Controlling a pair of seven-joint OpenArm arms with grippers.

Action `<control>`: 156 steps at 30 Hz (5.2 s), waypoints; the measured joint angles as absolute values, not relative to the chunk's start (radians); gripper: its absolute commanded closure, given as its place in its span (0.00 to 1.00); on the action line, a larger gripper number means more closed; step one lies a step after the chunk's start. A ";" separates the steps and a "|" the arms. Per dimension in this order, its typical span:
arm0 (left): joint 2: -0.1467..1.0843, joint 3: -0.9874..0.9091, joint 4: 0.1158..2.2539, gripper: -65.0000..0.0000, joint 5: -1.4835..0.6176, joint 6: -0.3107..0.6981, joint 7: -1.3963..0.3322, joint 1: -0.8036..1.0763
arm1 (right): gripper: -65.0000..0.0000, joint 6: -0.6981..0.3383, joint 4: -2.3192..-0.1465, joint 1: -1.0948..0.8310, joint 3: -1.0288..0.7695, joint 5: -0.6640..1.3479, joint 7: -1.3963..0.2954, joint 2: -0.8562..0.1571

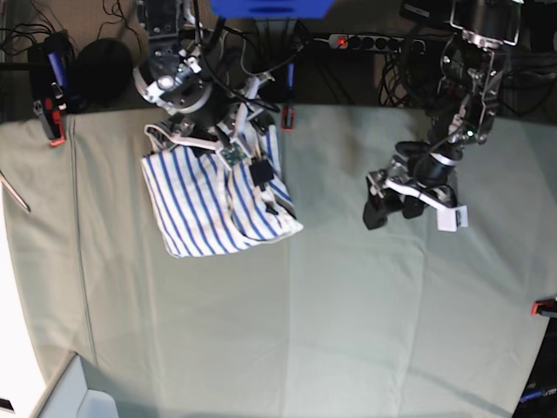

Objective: Layout the t-shirt on the table in an organized manner, then fold the t-shirt properly
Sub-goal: 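Press and tuck the folded end with the right gripper, then move the left gripper to the bundle's edge and grasp it, then fold the gripped edge over the bundle with the left gripper and release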

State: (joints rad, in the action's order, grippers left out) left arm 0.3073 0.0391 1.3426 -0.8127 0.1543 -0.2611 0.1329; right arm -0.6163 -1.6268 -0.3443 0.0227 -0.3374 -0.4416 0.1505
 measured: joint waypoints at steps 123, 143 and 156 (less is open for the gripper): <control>0.216 0.241 1.576 0.22 -0.847 0.155 -0.262 0.237 | 1.00 -0.617 -1.858 -0.336 -0.217 -0.340 -0.453 0.134; 0.085 0.315 1.211 0.23 -0.842 0.162 -0.249 0.100 | 1.00 -0.619 -1.858 -0.350 -0.240 -0.340 -0.450 0.133; 0.091 0.469 1.081 0.78 -0.849 0.158 -0.239 -0.026 | 1.00 -0.619 -1.866 -0.377 -0.242 -0.344 -0.450 0.133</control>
